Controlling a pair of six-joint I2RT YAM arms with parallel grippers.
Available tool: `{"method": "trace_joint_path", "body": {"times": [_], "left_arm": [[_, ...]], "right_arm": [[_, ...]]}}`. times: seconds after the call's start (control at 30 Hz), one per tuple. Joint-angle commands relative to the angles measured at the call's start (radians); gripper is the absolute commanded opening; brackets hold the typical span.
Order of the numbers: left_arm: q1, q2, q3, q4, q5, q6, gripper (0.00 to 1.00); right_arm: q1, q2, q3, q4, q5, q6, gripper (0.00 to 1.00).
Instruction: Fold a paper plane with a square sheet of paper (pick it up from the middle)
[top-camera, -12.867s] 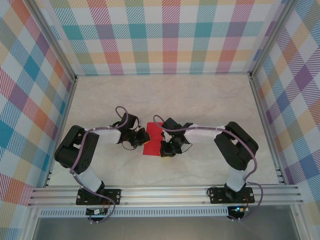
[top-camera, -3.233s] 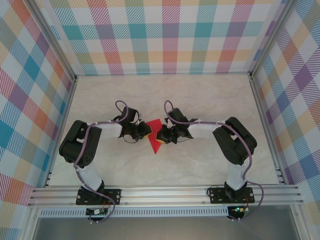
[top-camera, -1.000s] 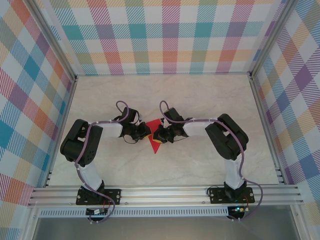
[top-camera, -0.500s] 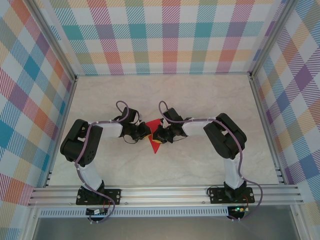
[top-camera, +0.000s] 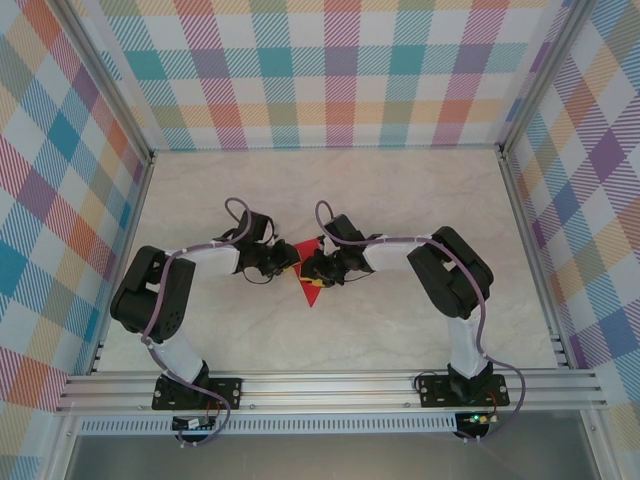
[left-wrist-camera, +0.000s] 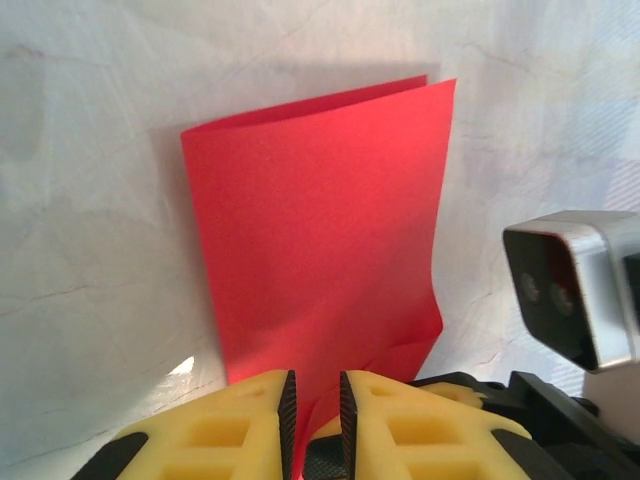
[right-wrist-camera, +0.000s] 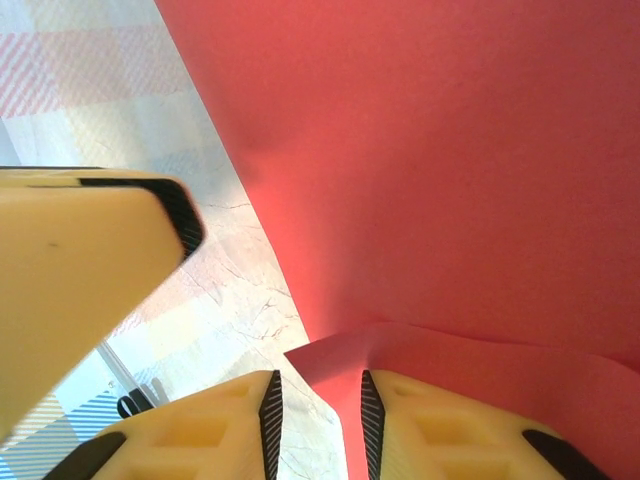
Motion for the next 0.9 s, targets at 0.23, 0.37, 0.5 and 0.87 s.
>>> {"method": "trace_joint_path", "body": {"times": [0.23, 0.37, 0.5, 0.87], "left_arm": [[0.013, -0.018, -0.041, 0.004, 0.058, -0.002, 0.22], [0.013, -0.021, -0.048, -0.002, 0.074, 0.01, 0.21], [0.012, -0.021, -0.057, 0.001, 0.096, 0.015, 0.2], [-0.001, -0.024, -0.089, 0.022, 0.159, 0.049, 0.21]], "right_arm": [[0.005, 0.01, -0.029, -0.025, 0.051, -0.011, 0.27], [0.006, 0.006, -0.033, -0.032, 0.052, -0.015, 0.19], [0.003, 0.002, -0.037, -0.033, 0.059, -0.012, 0.12], [0.004, 0.003, -0.039, -0.038, 0.066, -0.009, 0.04]]}}
